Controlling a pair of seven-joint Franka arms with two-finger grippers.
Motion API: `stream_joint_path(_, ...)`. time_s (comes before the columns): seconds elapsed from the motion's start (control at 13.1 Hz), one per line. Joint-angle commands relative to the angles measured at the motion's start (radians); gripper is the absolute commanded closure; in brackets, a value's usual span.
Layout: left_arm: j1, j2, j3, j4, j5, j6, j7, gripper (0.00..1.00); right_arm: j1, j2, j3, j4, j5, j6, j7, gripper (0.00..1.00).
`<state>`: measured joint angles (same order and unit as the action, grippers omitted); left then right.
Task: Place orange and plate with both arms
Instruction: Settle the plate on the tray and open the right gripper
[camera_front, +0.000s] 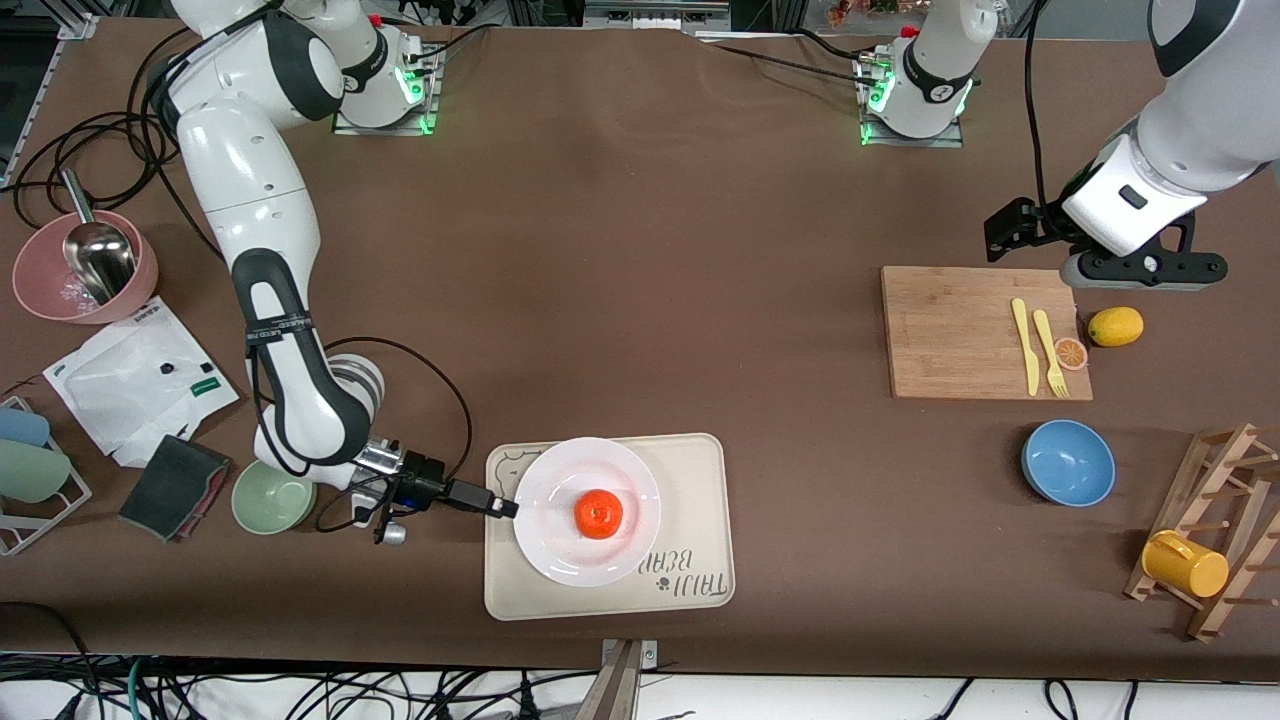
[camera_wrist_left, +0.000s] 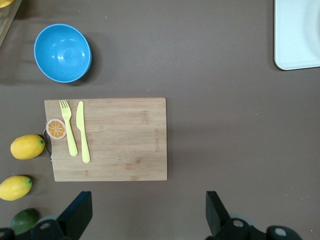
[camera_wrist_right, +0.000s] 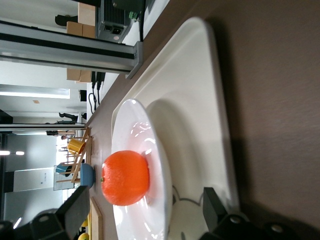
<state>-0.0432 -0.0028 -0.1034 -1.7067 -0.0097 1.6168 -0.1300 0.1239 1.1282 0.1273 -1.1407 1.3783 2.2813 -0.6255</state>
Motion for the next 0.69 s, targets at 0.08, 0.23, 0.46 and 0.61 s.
stream_joint_path(0.08,-0.001,0.015,0.001,0.033,0.019,-0.023,0.006,0.0,-0.004,-0.059,-0.012,-0.074,-0.013,-0.011,-0.013,0.0)
stream_joint_path(0.23,-0.003,0.015,0.001,0.033,0.019,-0.023,0.006,0.0,-0.01,-0.112,-0.018,-0.134,-0.013,-0.035,-0.01,0.0)
stream_joint_path(0.46,-0.004,0.015,0.001,0.033,0.019,-0.023,0.006,0.0,-0.009,-0.22,-0.078,-0.261,-0.05,-0.083,-0.01,0.0)
stream_joint_path(0.61,-0.004,0.015,0.001,0.033,0.019,-0.023,0.006,0.0,-0.009,-0.292,-0.095,-0.345,-0.109,-0.089,0.007,0.0)
